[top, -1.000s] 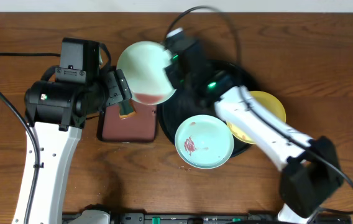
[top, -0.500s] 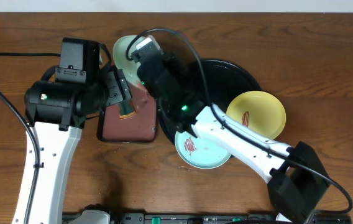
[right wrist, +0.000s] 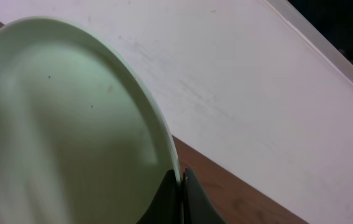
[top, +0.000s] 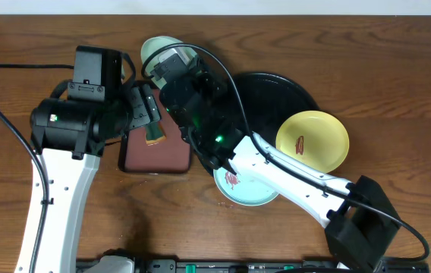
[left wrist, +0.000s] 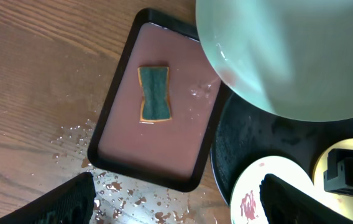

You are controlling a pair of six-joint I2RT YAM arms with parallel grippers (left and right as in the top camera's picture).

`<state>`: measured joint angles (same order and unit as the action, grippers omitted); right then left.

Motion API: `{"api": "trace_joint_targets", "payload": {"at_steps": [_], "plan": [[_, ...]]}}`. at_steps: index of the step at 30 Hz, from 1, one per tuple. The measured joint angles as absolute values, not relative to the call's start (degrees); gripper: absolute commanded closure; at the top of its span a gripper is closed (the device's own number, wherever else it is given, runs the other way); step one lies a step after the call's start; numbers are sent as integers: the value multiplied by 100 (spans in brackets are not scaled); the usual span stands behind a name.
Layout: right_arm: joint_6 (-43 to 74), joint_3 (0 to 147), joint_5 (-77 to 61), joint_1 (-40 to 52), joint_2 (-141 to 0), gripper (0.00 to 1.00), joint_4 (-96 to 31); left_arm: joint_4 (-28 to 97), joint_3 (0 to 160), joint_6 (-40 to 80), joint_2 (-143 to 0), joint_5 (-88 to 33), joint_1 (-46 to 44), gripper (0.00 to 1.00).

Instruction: Clean dirty plates on tray and stack at the side

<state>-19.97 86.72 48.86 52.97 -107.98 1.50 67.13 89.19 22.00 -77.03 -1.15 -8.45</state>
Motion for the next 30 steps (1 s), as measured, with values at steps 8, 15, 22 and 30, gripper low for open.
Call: {"api": "trace_joint_targets", "payload": {"at_steps": [8, 15, 22, 30], "plan": [[-2016, 8672, 4943, 5297, -10798, 99, 169, 6713, 8919, 2202, -7703, -115, -845, 14], [-2003, 8672, 4954, 5297, -10798, 99, 167, 6713, 8919, 2202, -7703, -117, -845, 14], [-1310, 8672, 4578, 5271, -10792, 99, -663, 6713, 8919, 2202, -7703, -115, -845, 14], [183, 8683, 3686, 4558, -10777, 99, -1883, 6716, 8919, 2202, -7703, -115, -845, 14]]}}
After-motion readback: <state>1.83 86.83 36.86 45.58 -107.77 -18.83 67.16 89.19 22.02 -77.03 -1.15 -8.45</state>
